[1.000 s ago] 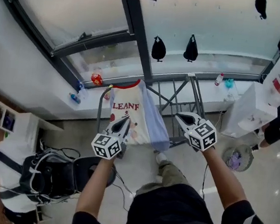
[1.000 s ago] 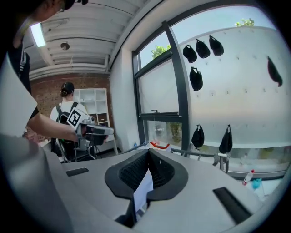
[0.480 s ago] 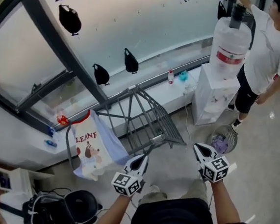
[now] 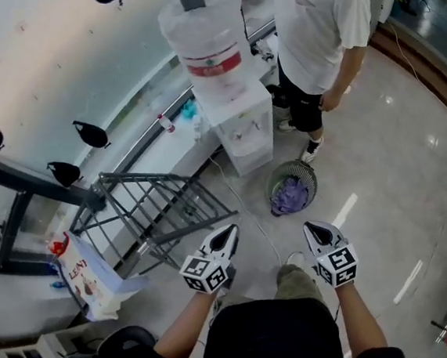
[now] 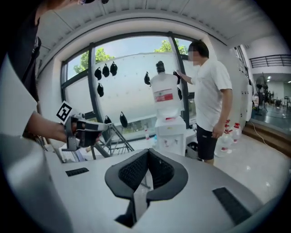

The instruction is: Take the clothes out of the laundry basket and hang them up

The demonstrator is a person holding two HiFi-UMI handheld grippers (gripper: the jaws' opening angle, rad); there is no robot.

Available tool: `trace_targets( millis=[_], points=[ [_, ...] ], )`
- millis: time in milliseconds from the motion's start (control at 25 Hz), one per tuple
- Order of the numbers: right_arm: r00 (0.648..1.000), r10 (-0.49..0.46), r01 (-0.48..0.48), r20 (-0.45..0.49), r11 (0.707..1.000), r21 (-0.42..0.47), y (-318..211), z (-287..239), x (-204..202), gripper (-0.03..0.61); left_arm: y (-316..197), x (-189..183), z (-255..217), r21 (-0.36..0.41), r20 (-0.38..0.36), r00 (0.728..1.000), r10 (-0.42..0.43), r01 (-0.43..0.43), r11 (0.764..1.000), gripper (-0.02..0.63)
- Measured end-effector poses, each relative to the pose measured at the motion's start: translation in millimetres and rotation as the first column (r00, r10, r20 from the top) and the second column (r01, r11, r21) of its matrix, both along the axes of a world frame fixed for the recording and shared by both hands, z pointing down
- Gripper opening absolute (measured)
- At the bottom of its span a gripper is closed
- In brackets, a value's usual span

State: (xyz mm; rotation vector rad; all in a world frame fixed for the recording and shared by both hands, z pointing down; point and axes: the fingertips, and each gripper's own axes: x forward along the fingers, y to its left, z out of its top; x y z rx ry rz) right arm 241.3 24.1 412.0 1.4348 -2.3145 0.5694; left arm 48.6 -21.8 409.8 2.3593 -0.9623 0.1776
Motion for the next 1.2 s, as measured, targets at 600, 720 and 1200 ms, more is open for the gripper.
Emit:
trace_targets(
  millis=[600, 720, 1200],
  points=[
    [0.997, 0.062, -0.045, 0.055, 0.965, -0.260, -21.1, 181.2, 122.8, 0.000, -56.2, 164.6, 161.6, -0.173, 0.195, 0.971, 0.137, -0.103, 0.979, 0.008],
    [0.995, 0.090, -0.075, 0.035, 0.948, -0.310, -59.0, 253.7, 129.5, 0.000, -80.4, 186.2, 219.7, -0.195, 0.210, 0.961, 0.179, -0.139, 0.971, 0.008],
    [0.990, -0.115, 0.069, -0.077, 0.892, -0.447, -177.0, 559.4, 108.8, 0.042, -158.7, 239.2, 486.1, -0.227, 0.205, 0.963, 0.177, -0.129, 0.965, 0.008]
  ],
)
